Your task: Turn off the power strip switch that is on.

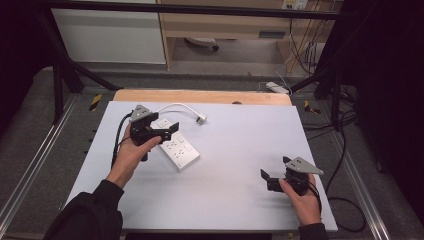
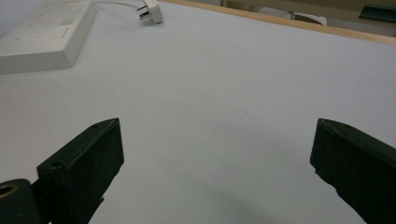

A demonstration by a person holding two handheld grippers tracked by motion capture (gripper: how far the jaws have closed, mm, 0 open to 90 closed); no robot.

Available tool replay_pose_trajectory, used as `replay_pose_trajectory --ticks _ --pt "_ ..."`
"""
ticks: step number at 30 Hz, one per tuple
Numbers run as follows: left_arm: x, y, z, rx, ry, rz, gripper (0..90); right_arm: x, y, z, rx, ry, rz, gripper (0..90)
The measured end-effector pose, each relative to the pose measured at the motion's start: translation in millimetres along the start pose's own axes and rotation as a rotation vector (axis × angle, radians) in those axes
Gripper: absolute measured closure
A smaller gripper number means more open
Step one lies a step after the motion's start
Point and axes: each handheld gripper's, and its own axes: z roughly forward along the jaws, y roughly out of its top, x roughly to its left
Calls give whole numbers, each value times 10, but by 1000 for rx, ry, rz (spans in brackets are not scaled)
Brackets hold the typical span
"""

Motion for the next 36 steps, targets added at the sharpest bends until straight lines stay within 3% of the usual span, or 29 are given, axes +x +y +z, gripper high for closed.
replay_pose_trajectory --ticks 36 --pt "56 -152 294 80 34 1 108 -2 2 0 -1 2 4 30"
